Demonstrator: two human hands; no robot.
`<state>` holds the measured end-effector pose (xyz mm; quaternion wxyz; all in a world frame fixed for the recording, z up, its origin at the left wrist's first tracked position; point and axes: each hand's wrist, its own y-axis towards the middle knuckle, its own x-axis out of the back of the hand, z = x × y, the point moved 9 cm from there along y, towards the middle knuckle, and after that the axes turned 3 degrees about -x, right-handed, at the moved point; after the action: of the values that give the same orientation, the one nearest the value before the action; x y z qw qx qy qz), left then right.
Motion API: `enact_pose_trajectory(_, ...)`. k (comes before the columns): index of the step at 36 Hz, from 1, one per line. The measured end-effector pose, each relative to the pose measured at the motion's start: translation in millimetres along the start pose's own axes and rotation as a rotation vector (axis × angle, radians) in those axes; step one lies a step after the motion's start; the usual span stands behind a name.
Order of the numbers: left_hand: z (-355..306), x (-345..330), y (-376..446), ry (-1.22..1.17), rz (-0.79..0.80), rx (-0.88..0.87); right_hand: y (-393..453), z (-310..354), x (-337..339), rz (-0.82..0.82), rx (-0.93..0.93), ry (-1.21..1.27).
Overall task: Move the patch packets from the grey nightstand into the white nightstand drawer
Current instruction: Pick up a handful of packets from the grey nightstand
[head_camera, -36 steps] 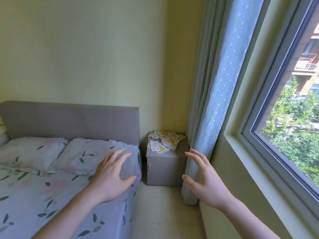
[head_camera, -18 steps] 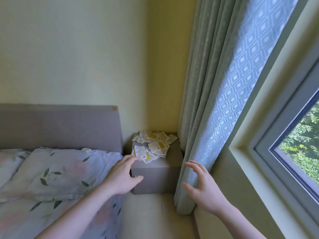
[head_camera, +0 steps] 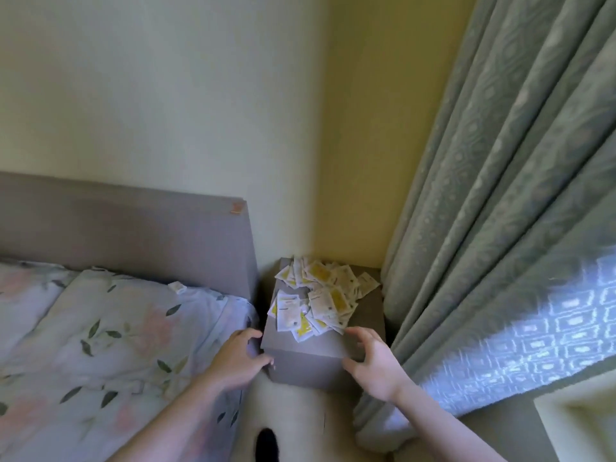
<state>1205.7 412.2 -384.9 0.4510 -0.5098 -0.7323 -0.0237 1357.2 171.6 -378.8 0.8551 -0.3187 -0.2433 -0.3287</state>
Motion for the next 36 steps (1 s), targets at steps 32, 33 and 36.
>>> enact_pose_trajectory(32, 99.7, -86.9, 386.1, -0.03, 0.155, 0.315, 347.1, -104.0, -44.3, -0.043, -0.445, 0.012)
enact_pose_trajectory(33, 104.6, -92.8, 392.5, -0.023, 0.142, 0.322, 355.7, -110.5, -48.6, -0.053, -0.452, 0.019)
enact_pose_trajectory(36, 115.5, -111.4, 409.5, -0.032, 0.122, 0.334, 375.1, -128.1, -60.6, -0.072, -0.481, 0.0)
